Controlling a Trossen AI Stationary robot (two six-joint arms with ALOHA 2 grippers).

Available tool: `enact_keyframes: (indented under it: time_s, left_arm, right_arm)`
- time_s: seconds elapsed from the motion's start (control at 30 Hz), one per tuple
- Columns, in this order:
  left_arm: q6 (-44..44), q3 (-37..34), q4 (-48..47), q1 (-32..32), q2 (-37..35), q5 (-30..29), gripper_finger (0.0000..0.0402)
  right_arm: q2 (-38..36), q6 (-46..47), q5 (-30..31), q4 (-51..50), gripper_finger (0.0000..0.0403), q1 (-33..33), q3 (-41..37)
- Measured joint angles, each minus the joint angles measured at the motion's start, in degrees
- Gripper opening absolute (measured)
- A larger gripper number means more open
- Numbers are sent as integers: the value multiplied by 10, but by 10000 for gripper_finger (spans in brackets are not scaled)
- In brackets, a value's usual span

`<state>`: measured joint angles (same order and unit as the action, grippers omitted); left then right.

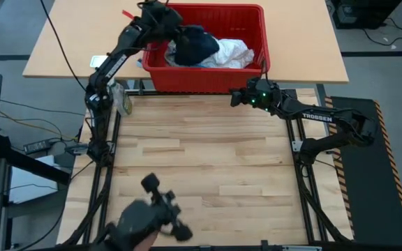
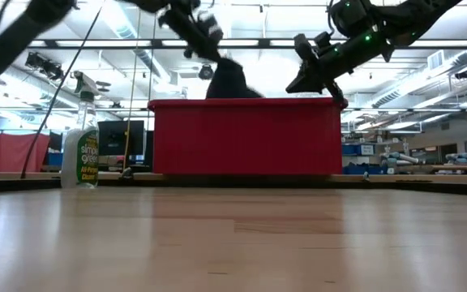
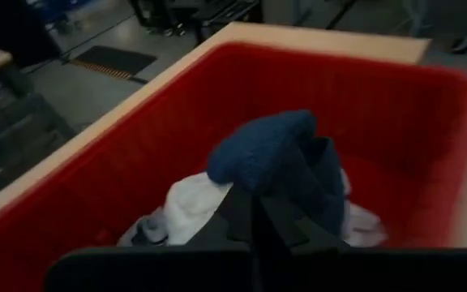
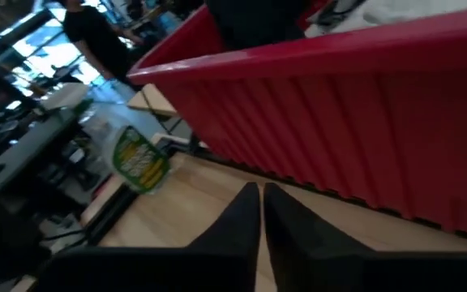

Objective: Fold laundry
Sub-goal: Remove the blue shorts from the red laundry bin

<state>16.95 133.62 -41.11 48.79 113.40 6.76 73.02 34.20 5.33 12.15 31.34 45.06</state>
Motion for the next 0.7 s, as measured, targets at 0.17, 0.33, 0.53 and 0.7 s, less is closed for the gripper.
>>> enact_keyframes:
  time_s: [0.17, 0.33, 0.53, 0.7]
  left_arm:
    - [-47, 1, -90, -39, -52, 1, 0]
    - [-101, 0, -169, -86, -86, -20, 0]
    - [-147, 0, -198, -168, -128, -80, 0]
    - [-186, 0, -265, -245, -156, -139, 0]
  right_arm:
    - [0, -13, -31, 14, 8, -14, 0]
    - [0, -28, -66, 20, 5, -28, 0]
    - [0, -44, -84, 22, 3, -49, 0]
    - [0, -44, -84, 24, 2, -82, 0]
